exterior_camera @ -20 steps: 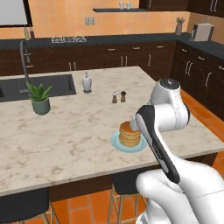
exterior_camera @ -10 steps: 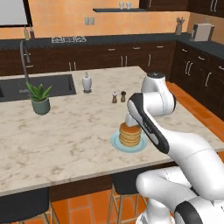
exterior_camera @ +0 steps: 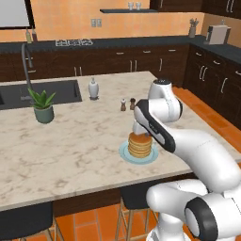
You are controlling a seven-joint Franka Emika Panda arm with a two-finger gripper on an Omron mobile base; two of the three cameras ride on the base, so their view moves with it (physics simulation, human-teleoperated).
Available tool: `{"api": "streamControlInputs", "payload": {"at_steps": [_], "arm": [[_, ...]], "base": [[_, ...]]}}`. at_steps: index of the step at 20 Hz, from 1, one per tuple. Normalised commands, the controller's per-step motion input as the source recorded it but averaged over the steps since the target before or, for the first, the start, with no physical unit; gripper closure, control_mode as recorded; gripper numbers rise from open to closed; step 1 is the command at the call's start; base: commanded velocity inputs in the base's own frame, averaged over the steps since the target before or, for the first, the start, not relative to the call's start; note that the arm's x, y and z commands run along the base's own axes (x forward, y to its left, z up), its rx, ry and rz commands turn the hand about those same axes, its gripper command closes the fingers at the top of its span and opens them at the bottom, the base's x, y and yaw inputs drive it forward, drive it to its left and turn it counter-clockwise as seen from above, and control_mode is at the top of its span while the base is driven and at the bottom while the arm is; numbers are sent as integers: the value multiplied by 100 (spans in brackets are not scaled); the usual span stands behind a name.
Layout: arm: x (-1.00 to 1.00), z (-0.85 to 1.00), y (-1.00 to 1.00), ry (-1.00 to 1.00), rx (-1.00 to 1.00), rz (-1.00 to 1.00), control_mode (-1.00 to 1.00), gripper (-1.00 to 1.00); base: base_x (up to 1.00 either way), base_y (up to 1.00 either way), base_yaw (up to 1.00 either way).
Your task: Take the strawberry from the fridge and place it on top of the pancake, located on the dining counter.
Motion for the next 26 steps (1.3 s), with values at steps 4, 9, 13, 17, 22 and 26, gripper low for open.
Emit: {"api": "streamControlInputs", "payload": {"at_steps": [4,9,13,17,22,26], "arm": [[28,-23,-3,-2,0,0,-100,100],[30,-18,-1,-5,0,0,-100,100],[28,-17,0,-2,0,0,-100,100],[23,-14,0,-2,0,0,-100,100],[25,-11,0,-1,0,0,-100,100],[20,-14,0,0,0,0,-100,100]], "base": [[0,0,0],[0,0,0],[0,0,0],[0,0,0],[0,0,0],[0,0,0]]}}
